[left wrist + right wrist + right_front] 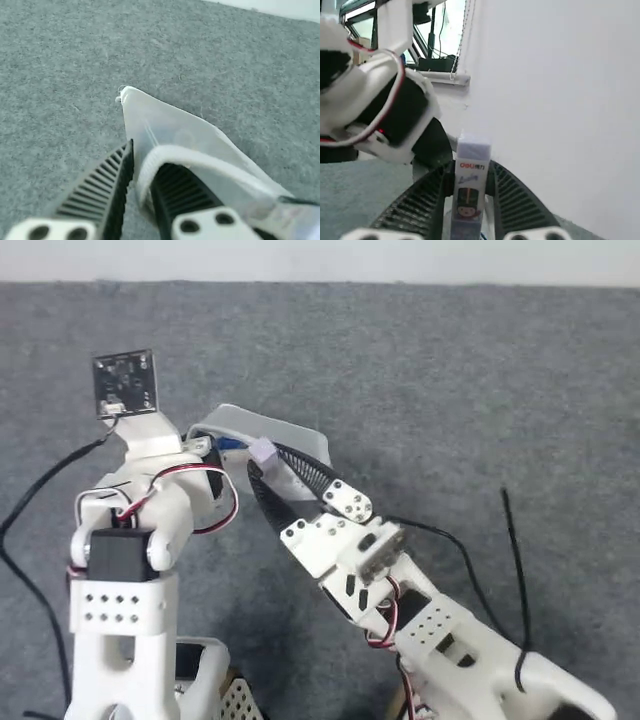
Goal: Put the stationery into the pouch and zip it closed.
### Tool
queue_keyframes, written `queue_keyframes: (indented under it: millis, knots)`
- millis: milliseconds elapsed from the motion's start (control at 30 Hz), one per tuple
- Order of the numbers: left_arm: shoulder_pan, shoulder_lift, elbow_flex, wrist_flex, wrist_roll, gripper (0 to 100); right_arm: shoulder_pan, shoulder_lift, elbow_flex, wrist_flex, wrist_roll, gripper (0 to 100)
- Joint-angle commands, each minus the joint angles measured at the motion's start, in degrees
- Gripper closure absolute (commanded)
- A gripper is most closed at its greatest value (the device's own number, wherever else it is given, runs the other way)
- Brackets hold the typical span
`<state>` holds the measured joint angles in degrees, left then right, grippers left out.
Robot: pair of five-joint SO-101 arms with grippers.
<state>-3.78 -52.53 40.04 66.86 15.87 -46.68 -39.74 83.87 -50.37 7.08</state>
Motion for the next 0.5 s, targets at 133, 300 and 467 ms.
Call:
queue_keyframes:
  millis: [133,300,467]
  knots:
    - [0.26,-2.37,-1.19,-2.29,-0.35,99,0.84,3.12,-2.46,-1.1,14.07,99.1]
    - [0.18,-2.37,-1.19,-2.29,-0.35,99,0.84,2.95,-0.97,-1.01,16.09,97.8]
    - [0.09,-2.37,-1.19,-2.29,-0.44,99,0.92,2.95,2.02,-1.01,18.99,79.4]
